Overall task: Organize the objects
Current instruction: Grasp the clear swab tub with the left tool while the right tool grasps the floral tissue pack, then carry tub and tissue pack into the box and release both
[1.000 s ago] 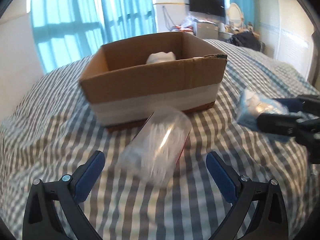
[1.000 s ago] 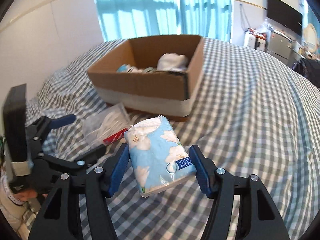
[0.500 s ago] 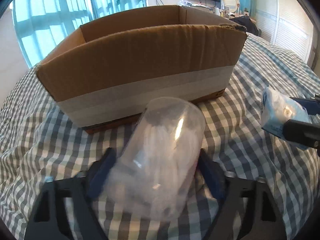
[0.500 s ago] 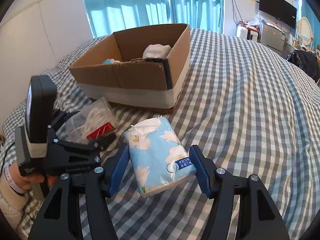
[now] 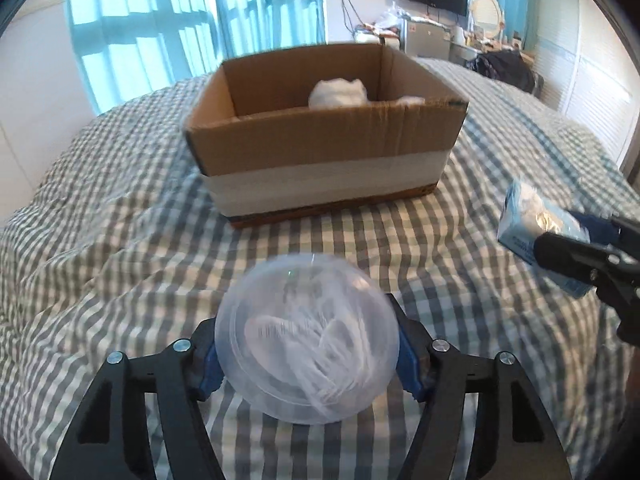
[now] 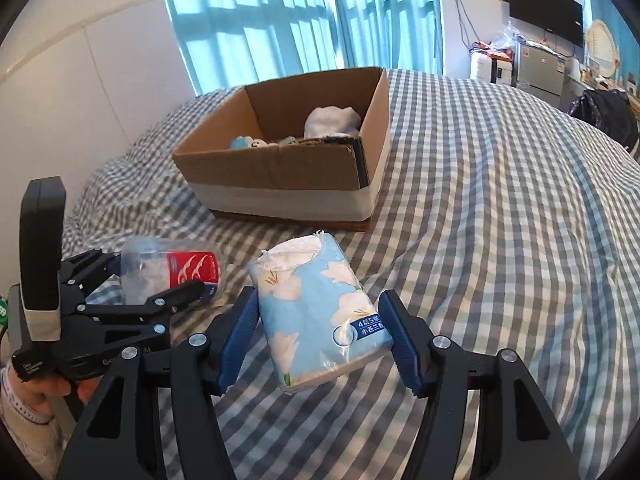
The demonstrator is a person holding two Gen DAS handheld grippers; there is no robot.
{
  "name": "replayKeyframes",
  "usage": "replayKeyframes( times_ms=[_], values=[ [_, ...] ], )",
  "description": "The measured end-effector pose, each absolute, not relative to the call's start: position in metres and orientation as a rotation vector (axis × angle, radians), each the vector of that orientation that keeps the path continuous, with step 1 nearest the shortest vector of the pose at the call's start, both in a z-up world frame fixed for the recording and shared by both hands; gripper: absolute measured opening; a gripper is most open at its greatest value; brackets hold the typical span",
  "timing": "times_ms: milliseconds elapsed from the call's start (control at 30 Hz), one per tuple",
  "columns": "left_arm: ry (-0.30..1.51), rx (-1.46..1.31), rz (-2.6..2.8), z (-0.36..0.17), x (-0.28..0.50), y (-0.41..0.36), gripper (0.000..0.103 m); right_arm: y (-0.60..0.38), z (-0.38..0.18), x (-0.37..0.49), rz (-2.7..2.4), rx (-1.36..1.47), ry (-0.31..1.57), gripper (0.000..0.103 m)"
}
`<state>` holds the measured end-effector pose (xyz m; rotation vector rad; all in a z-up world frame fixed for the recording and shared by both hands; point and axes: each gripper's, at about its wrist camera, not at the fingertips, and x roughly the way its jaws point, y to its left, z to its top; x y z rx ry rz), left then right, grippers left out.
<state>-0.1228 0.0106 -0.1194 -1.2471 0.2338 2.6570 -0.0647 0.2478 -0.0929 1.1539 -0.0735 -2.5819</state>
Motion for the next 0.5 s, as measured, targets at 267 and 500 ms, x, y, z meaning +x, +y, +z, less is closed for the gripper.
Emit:
replayKeyframes(
  times_ms=[267, 500],
  values=[
    [0.167, -1.174, 2.792, -0.073, -0.098, 0.002, 0.067, 0.252, -0.052, -0.035, -2.631, 1.081, -0.096, 0.062],
    [0.123, -0.984, 2.904, -0.017, -0.081, -0.007, 0.067, 0.246, -0.009, -0.017, -2.657, 0.967, -0.096, 0.062]
  ],
)
